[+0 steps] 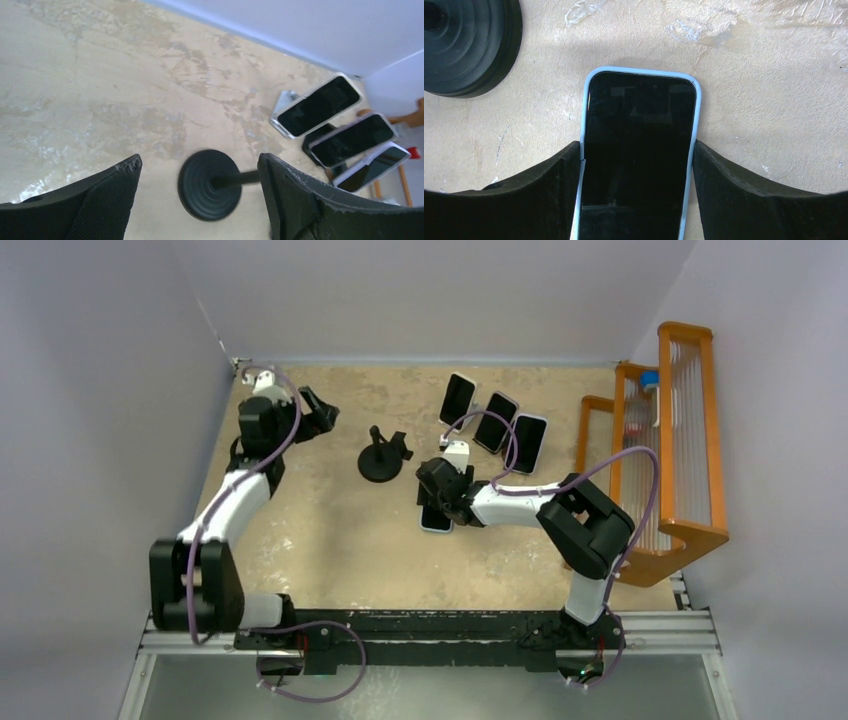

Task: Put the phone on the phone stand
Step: Move the phone to the center of the board, then move the phone stand to the center of the board.

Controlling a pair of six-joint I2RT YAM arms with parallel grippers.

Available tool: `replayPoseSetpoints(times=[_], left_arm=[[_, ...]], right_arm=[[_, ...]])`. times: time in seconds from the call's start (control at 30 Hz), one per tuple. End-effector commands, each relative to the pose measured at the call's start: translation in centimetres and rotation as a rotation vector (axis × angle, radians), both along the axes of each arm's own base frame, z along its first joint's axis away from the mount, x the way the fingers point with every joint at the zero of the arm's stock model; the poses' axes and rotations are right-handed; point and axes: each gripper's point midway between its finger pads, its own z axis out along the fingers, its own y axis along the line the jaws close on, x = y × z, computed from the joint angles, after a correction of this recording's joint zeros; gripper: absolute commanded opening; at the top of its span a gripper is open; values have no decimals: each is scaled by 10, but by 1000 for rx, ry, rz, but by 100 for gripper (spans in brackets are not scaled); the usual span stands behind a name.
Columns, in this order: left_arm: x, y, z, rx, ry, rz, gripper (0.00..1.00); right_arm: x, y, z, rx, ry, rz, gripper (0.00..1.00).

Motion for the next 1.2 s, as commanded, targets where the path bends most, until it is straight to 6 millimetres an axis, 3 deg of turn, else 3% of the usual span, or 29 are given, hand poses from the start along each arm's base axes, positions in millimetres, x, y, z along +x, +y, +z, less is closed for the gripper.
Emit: replayPoseSetpoints(times=[0.0, 0.17, 0.3, 0.33, 0.4, 0.53, 0.7, 0.87, 1.17], left_arm=[[-35, -5, 31, -36, -163, 34, 84], [-88, -48, -7, 160, -282, -212, 81], [-105, -53, -47, 230, -315, -253, 81], [-102, -52, -58, 242, -285, -257, 80], [-95, -54, -62, 255, -273, -265, 79], [-77, -62, -55, 258, -316, -290, 78], [-67, -89, -42, 227, -452, -414, 77], [-56, -106, -44, 211, -486, -483, 75], [-21, -119, -47, 228, -496, -489, 71]], right_arm=[[-6, 2, 1, 23, -2, 23, 53], [-10, 3, -3, 33, 6, 44, 53], [-11, 7, -3, 51, 10, 54, 54], [-11, 9, -1, 55, 10, 60, 54], [-11, 8, 2, 54, 7, 66, 54], [-13, 5, 7, 47, 1, 70, 55], [-15, 4, 5, 47, 8, 70, 55], [-15, 7, 0, 47, 20, 77, 56], [-11, 8, -4, 36, 22, 85, 56]])
